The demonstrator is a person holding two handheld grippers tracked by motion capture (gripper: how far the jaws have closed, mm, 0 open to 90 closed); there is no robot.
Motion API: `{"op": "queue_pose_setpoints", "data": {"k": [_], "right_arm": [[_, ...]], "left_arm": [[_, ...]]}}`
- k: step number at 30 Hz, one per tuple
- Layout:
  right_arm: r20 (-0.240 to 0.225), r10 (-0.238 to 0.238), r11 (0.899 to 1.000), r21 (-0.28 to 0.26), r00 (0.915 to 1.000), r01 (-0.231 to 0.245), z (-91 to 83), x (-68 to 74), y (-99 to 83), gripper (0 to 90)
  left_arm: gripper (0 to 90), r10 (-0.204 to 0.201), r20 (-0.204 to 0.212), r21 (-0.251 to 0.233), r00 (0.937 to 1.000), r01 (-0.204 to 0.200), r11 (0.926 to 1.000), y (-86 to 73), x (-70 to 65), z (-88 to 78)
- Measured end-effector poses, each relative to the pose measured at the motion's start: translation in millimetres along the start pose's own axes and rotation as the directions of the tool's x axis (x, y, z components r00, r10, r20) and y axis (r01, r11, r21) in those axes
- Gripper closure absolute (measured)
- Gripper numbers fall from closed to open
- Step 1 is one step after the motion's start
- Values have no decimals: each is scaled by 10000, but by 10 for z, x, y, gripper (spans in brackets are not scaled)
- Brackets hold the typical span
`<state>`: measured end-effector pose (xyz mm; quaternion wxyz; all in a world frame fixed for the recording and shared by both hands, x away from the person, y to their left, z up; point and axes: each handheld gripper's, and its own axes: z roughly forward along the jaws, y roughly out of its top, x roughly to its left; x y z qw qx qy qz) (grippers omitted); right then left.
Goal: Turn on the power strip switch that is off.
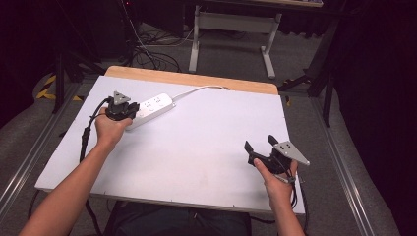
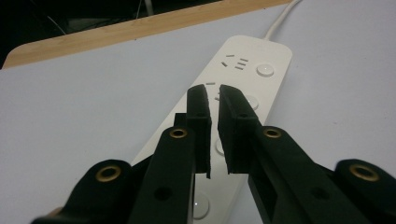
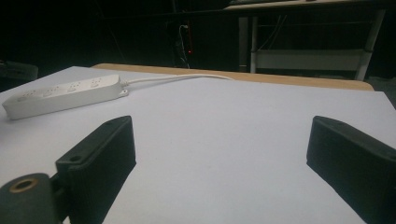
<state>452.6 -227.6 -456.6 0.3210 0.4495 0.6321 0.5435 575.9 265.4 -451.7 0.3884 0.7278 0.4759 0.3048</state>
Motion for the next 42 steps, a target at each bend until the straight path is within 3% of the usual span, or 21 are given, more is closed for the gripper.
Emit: {"op": "queue_pose_setpoints", "data": {"k": [11, 16, 19, 24, 30, 34, 42], "right_arm": [[-48, -4, 10000, 80, 10000, 4, 6, -1, -4, 91], [-69, 10, 10000, 86, 10000, -9, 9, -1, -3, 91], [-78, 10, 10000, 77, 10000, -10, 10, 1, -2, 91], [-104, 1, 10000, 69, 9999, 0, 16, 7, 1, 91], [-107, 31, 10000, 69, 9999, -30, 18, 1, 1, 91], [-117, 15, 10000, 76, 9999, -14, 18, 2, 0, 91], [-84, 23, 9999, 121, 10000, -22, 21, 1, -4, 91]], "left_arm": [[710, -177, -283, -219, 9994, 170, 9996, 3, 31, -36], [680, -245, -414, -412, 9988, 228, 9989, -7, 40, -152], [672, -554, -258, -702, 9981, 535, 9961, 0, 41, -245], [654, -714, -221, -885, 9972, 692, 9937, 6, 50, -318], [555, -819, -126, -899, 9966, 804, 9927, 12, 60, -347], [491, -660, -215, -835, 9976, 640, 9944, 1, 77, -334], [407, -969, -263, -950, 9949, 940, 9910, -21, 90, -421]]}}
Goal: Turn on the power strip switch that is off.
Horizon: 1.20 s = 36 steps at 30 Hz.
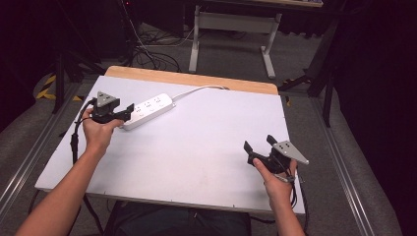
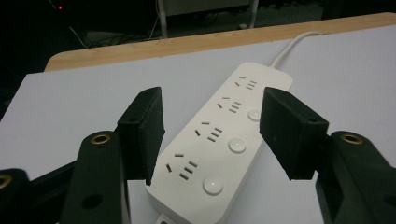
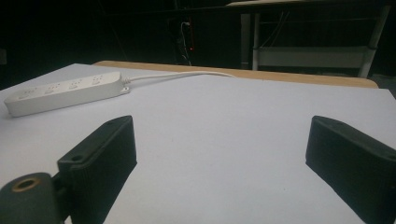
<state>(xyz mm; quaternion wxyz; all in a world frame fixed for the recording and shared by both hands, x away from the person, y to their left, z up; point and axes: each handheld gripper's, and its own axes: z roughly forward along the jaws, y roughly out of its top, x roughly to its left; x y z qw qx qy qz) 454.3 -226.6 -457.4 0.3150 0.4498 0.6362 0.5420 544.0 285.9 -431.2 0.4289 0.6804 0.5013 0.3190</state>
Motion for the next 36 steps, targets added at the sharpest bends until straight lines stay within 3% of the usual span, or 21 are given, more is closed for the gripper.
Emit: {"op": "queue_pose_setpoints", "data": {"k": [8, 16, 24, 29, 31, 34, 36], "right_arm": [[-31, -30, 10000, -21, 10000, 30, 1, 6, 4, 91], [-45, -19, 10000, -31, 10000, 19, 3, 6, 6, 91], [-35, -25, 10000, -27, 10000, 24, 1, 6, 6, 91], [-48, -15, 10000, -25, 10000, 15, -2, 8, 7, 91], [-48, -13, 10000, -25, 10000, 13, -2, 7, 7, 91], [-56, -11, 10000, -28, 10000, 11, -1, 8, 8, 91], [-52, -16, 10000, -19, 10000, 16, 0, 10, 7, 91]], "left_arm": [[389, 39, 156, -605, 9999, -30, 9982, -11, -75, -256], [344, -494, -322, -854, 9983, 465, 9953, -49, -52, -356], [310, -860, -390, -1050, 9955, 815, 9911, -76, -105, -422], [294, -726, -405, -1364, 9965, 664, 9884, -89, -152, -506], [269, -712, -587, -1402, 9957, 624, 9882, -95, -171, -535], [225, -514, -734, -1428, 9960, 406, 9889, -115, -192, -571], [147, -323, -743, -1520, 9967, 207, 9882, -130, -207, -593]]}}
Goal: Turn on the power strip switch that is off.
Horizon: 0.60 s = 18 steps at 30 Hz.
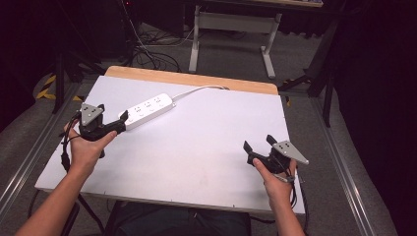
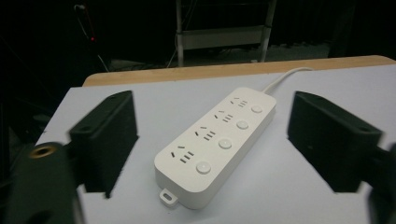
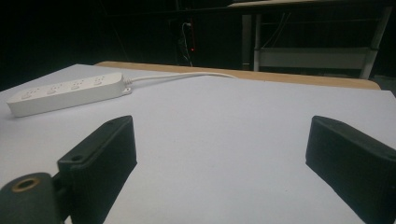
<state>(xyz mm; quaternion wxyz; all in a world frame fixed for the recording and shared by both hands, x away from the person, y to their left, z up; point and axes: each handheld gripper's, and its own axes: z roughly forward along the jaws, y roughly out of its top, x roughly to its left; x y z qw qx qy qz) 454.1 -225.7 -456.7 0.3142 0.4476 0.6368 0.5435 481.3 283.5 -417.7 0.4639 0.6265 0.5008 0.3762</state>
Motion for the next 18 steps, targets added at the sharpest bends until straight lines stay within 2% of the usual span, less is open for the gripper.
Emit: {"op": "queue_pose_setpoints", "data": {"k": [6, 18], "right_arm": [[3, -6, 10000, 15, 10000, 6, 1, 2, 0, 91], [-5, -14, 10000, 5, 10000, 14, 10, 1, 1, 91]], "left_arm": [[59, 163, -5, -207, 9999, -163, 9997, -15, -24, -47], [43, -72, 61, -164, 10000, 73, 9998, -38, -3, -84]]}}
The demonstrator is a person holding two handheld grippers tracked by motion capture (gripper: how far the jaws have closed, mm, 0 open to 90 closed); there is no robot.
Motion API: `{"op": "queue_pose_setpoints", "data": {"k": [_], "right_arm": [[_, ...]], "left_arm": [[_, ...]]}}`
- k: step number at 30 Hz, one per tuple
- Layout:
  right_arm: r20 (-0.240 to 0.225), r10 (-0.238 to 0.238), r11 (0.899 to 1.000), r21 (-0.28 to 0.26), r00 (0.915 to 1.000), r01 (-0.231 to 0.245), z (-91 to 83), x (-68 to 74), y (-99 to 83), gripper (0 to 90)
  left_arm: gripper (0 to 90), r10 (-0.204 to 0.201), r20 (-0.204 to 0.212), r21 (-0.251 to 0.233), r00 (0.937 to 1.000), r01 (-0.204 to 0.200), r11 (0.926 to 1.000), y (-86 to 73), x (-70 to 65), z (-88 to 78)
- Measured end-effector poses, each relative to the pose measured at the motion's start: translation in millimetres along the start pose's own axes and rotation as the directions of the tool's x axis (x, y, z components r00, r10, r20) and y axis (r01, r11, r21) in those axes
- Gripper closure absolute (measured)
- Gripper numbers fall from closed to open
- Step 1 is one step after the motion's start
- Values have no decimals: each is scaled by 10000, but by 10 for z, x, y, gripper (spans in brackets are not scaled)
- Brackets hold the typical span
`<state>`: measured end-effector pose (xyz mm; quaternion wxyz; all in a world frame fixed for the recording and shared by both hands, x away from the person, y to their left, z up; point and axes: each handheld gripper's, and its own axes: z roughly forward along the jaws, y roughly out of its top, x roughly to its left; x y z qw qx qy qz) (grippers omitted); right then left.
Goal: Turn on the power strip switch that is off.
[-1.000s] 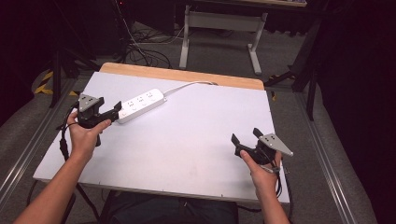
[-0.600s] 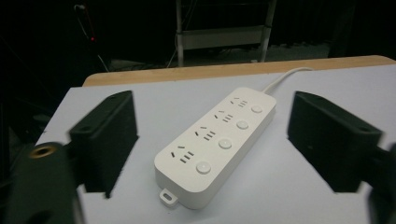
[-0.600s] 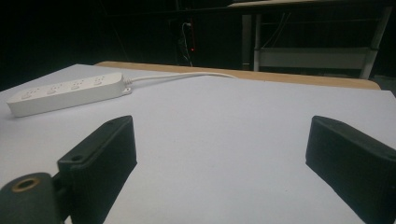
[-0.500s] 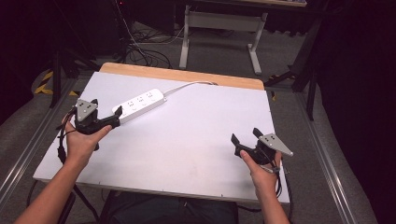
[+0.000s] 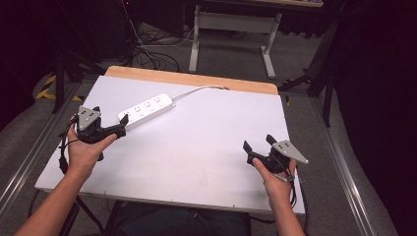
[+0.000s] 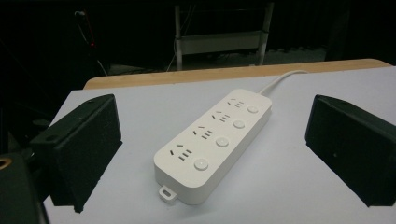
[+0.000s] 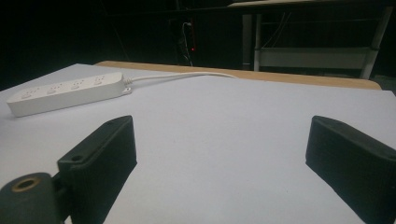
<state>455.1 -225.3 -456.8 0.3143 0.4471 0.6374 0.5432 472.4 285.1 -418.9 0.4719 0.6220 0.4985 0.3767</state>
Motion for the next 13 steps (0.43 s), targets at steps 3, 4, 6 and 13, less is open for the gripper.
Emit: {"op": "queue_pose_setpoints", "data": {"k": [3, 4, 6, 13], "right_arm": [[7, 5, 10000, 7, 10000, -5, -3, -1, 1, 91], [10, 8, 10000, 2, 10000, -8, -4, -2, 1, 91], [19, 10, 10000, 1, 10000, -10, -6, -5, 1, 91], [25, 1, 10000, 7, 10000, -1, -2, -3, 1, 91]], "left_arm": [[44, -22, 22, 46, 10000, 22, 10000, -4, 3, 2], [44, -29, 33, 48, 10000, 28, 10000, -3, 1, 1], [43, 21, 3, 9, 10000, -21, 10000, -2, -2, -2], [46, 33, 71, 33, 10000, -33, 10000, -5, 4, 4]]}}
